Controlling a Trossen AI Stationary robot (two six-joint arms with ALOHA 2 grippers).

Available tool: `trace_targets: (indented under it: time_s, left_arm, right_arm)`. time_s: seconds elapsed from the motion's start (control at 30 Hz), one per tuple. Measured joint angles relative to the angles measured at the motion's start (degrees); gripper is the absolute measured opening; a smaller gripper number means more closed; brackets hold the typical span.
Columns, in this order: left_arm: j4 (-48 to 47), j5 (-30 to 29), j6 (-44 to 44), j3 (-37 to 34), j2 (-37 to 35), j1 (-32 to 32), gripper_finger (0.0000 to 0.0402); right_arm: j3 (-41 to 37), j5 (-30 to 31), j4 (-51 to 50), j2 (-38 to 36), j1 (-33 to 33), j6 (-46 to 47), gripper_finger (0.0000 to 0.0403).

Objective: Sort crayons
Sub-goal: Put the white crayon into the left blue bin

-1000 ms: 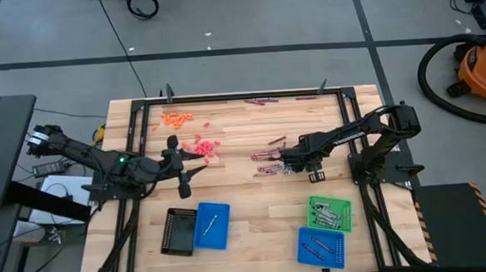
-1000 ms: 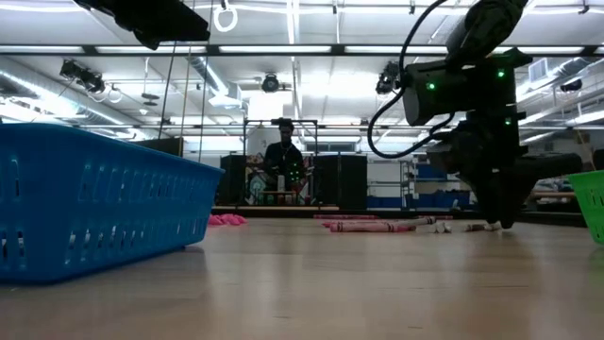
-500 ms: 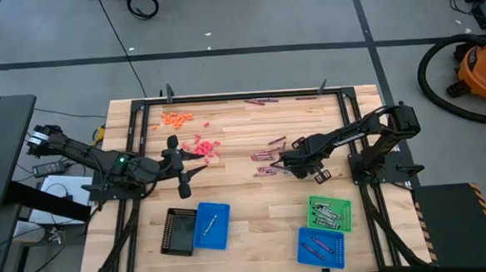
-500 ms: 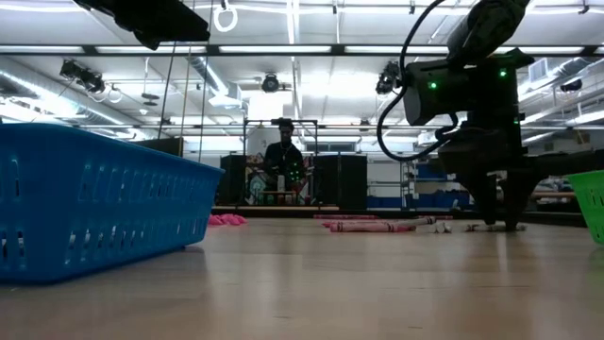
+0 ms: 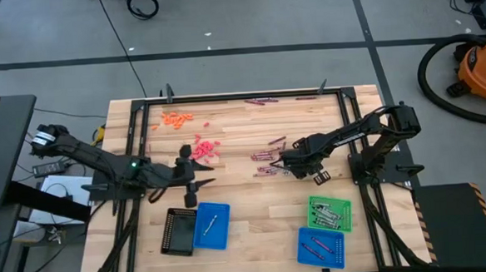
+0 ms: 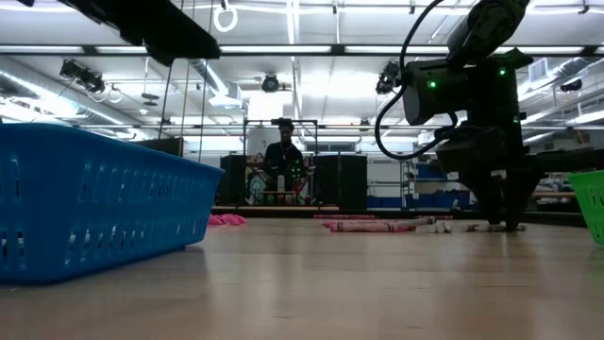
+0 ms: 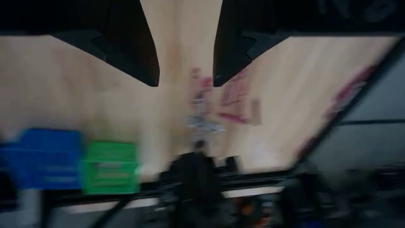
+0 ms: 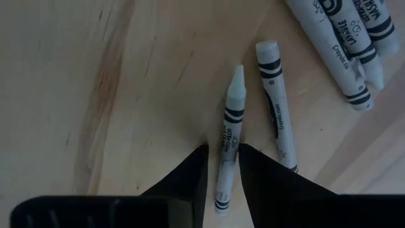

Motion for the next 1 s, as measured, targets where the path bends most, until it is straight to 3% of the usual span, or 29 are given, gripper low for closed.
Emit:
trace_targets:
  time_s: [0.1, 0.43, 1.0]
  left_arm:
    - [0.15, -6.72, 2.32, 0.00, 0.27, -1.64, 0.0160]
    - [-4.99, -6.20, 9.73, 0.02, -6.84, -8.85, 0.0160]
    - [-9.25, -6.13, 9.78, 0.02, -7.54, -9.83, 0.0160]
  right_arm:
    - [0.00, -0.21, -0.02, 0.00, -0.01, 0.13, 0.0080]
    - [0.00, -0.73, -0.11, -0.04, 0.00, 0.38, 0.0028]
    - [3.97, -1.38, -1.15, -0.39, 1.74, 4.36, 0.0023]
